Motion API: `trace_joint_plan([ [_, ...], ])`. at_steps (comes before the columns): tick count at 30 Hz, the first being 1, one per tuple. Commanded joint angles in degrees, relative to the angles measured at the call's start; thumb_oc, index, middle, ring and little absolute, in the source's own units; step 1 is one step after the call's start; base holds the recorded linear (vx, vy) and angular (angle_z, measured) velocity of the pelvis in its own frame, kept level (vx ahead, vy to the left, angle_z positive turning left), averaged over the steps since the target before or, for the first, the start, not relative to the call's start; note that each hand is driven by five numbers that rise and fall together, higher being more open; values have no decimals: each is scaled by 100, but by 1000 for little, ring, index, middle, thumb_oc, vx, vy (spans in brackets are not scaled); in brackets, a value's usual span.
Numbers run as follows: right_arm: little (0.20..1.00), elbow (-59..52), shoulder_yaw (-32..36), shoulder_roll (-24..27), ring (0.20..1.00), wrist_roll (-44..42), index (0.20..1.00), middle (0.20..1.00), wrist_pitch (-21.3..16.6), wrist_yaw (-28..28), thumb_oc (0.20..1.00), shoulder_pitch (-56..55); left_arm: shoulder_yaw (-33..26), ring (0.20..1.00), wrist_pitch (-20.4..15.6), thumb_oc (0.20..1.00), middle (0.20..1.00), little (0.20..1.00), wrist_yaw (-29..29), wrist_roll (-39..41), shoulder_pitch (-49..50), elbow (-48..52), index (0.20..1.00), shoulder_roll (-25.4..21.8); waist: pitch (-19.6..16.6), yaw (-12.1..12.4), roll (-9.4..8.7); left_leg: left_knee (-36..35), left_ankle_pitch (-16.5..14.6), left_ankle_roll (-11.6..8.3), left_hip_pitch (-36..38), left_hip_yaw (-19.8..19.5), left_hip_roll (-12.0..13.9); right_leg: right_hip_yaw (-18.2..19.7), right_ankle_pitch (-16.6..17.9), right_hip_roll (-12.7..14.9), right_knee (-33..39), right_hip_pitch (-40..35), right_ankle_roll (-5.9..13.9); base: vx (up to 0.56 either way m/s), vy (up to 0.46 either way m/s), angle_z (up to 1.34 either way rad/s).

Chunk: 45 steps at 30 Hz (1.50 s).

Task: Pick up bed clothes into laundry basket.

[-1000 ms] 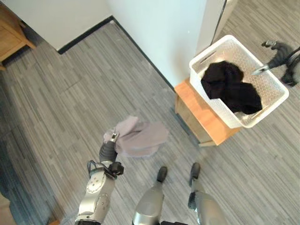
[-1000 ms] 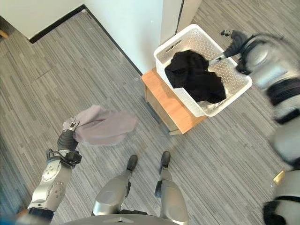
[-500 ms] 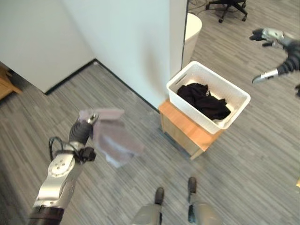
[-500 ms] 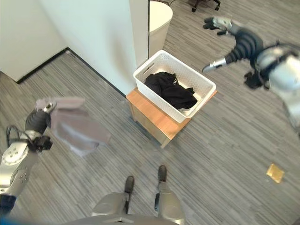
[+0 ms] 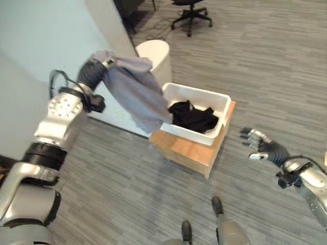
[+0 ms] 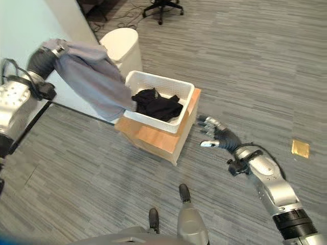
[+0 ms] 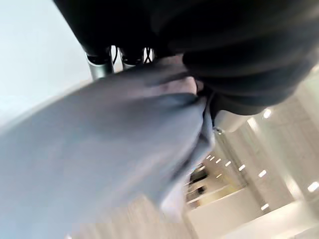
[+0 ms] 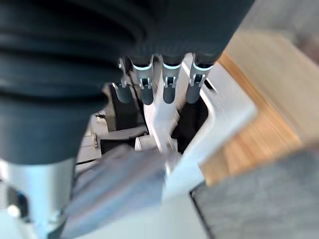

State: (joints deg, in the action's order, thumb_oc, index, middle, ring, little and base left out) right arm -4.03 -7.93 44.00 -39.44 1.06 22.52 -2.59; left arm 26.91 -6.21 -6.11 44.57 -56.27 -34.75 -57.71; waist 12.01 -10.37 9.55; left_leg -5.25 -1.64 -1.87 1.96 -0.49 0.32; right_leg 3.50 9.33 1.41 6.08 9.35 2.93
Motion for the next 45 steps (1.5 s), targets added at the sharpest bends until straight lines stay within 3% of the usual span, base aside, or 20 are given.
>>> trace_joint_plan([
  [1,1000,-322,59,-78,1000,-405,1000,1000,-195,188,1000,26,100,200,-414,200,200,200,-136,320,-1090,-491,200,-547,-151,89,-105,25,245,-251,-174,-103,-53,-136,-658,398,-171,-548,623,51,10,-7],
  [7,1000,-216,-364,-270,1000,-421,1000,1000,-17,335,1000,-14,584,200,-362,200,200,200,-136,23,-2278,-1644,200,-533,3,-107,165,25,253,-277,-260,23,-71,-45,-620,422,-157,-400,661,26,12,-9],
  [12,1000,-200,-425,-435,1000,-560,1000,1000,-15,320,1000,-51,793,200,-364,200,200,200,-91,-166,-2661,-1897,200,-416,119,-172,260,25,270,-282,-334,41,-82,-15,-603,429,-164,-293,664,10,0,-4],
  [32,1000,-202,-383,-754,1000,-422,1000,1000,-139,74,1000,-622,740,200,-371,200,200,200,176,-440,-2731,-2272,200,-265,935,-328,569,25,434,-297,-930,42,-158,86,-453,433,-208,337,648,-12,3,-2],
  [45,1000,-359,-293,-740,1000,-346,1000,1000,-185,-68,1000,-1040,1207,200,-434,200,200,200,349,-503,-3435,-2307,200,223,1269,-532,775,25,495,-299,-1252,164,-224,277,-330,448,-236,743,657,-12,21,-8],
])
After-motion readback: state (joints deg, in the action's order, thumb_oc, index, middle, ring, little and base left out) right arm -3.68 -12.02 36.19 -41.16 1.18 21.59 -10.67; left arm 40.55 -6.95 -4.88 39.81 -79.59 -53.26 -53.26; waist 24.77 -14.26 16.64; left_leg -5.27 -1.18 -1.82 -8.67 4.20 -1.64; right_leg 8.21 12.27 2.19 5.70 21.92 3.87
